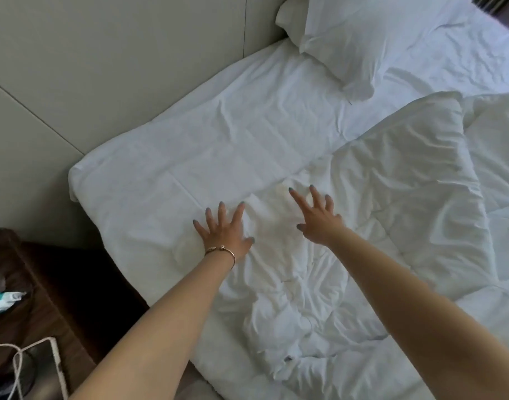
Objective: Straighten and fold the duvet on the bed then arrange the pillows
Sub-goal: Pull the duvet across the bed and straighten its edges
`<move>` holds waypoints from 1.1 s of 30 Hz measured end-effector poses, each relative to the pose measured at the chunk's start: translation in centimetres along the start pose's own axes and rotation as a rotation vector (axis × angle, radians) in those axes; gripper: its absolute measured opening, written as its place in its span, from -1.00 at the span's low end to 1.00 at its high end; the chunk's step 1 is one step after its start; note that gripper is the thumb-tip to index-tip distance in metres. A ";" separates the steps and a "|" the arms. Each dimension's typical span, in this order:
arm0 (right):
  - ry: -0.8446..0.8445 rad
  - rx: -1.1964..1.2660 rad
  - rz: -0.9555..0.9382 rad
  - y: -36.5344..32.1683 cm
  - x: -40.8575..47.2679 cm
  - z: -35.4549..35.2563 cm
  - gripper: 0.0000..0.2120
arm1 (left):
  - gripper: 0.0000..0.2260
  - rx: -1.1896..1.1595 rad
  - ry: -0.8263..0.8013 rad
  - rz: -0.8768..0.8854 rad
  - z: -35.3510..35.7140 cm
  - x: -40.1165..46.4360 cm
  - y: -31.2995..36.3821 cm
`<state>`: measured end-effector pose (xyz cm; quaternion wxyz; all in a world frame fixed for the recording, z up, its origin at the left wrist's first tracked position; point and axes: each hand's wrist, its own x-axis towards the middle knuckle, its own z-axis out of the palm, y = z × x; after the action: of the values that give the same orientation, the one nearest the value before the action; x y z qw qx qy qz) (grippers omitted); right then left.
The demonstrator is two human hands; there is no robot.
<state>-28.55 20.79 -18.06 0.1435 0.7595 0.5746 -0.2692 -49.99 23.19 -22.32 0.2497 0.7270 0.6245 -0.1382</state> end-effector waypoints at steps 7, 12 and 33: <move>-0.175 -0.313 0.072 0.7 7.1 -3.2 0.13 | -0.22 -0.043 0.153 0.157 2.4 1.5 -2.9; -0.244 -0.343 0.175 5.1 11.2 -3.8 0.23 | -0.24 -0.117 0.108 0.235 1.9 2.4 -4.5; 0.411 -0.224 -0.455 -30.7 16.9 -10.9 -0.51 | -0.08 -0.069 0.200 -0.217 -13.9 4.9 -37.2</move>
<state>-51.78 49.12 -16.12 0.0431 0.6294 0.7726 -0.0706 -87.03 38.32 -20.28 0.1949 0.6564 0.7254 -0.0698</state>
